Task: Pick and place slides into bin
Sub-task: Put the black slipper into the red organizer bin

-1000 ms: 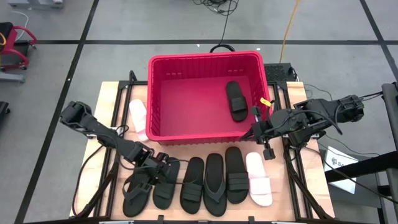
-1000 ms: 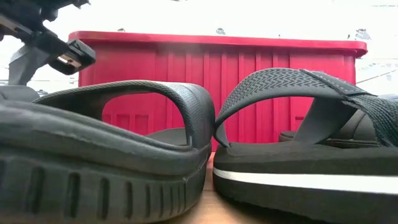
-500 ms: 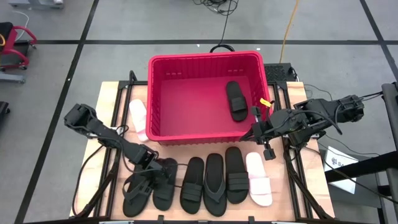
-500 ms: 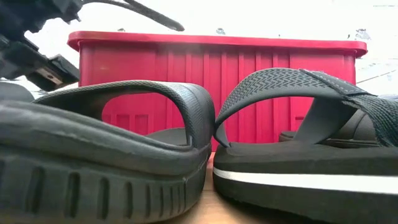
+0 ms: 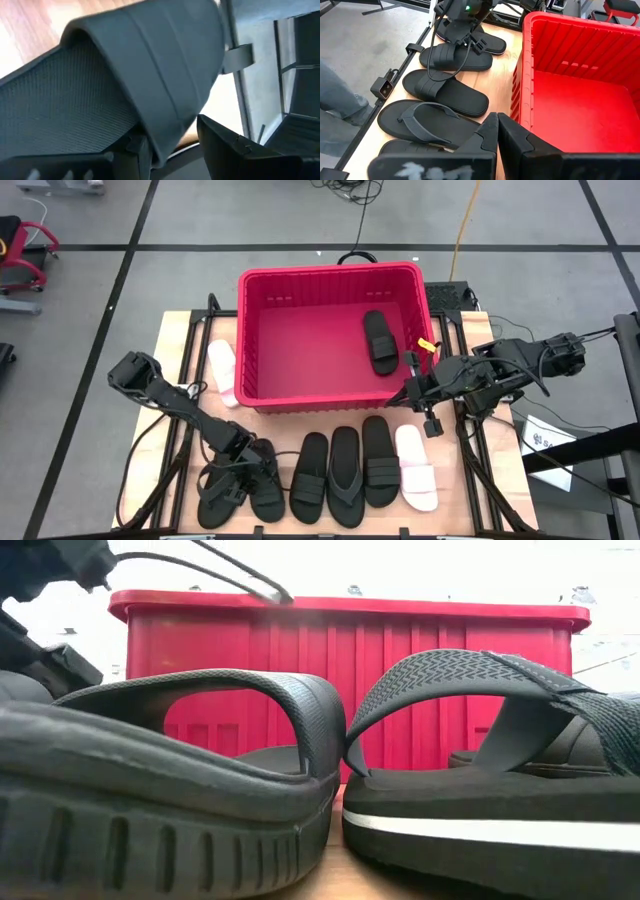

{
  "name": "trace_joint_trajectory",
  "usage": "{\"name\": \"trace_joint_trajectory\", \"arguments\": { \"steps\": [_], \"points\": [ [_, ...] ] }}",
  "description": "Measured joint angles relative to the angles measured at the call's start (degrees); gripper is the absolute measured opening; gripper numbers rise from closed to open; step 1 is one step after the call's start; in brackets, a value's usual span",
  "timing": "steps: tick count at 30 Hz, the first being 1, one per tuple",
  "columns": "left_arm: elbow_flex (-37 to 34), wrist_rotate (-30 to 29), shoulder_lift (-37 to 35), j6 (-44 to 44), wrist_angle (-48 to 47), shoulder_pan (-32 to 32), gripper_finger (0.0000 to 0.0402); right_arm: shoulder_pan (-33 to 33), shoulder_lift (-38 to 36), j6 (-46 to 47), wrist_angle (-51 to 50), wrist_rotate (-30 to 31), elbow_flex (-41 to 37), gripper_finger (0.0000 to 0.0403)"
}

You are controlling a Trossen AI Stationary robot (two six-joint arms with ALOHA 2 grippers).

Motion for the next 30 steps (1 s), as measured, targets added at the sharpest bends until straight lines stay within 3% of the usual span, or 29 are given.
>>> {"name": "trace_joint_trajectory", "arguments": {
  "steps": [8,17,30],
  "points": [
    [0.0,-0.3,-0.1,-2.6,1.6,-0.1,0.0131,0.0,0.0,-1.2,0.0,0.1,0.0,0.0],
    [0.0,-1.1,-0.1,-3.6,4.5,-0.1,0.0011,0.0,0.0,-1.3,0.0,0.2,0.0,0.0],
    [0.0,1.1,-4.3,-6.9,3.0,1.1,0.0002,0.0,0.0,-1.3,0.1,0.2,0.0,0.0]
  ]
}}
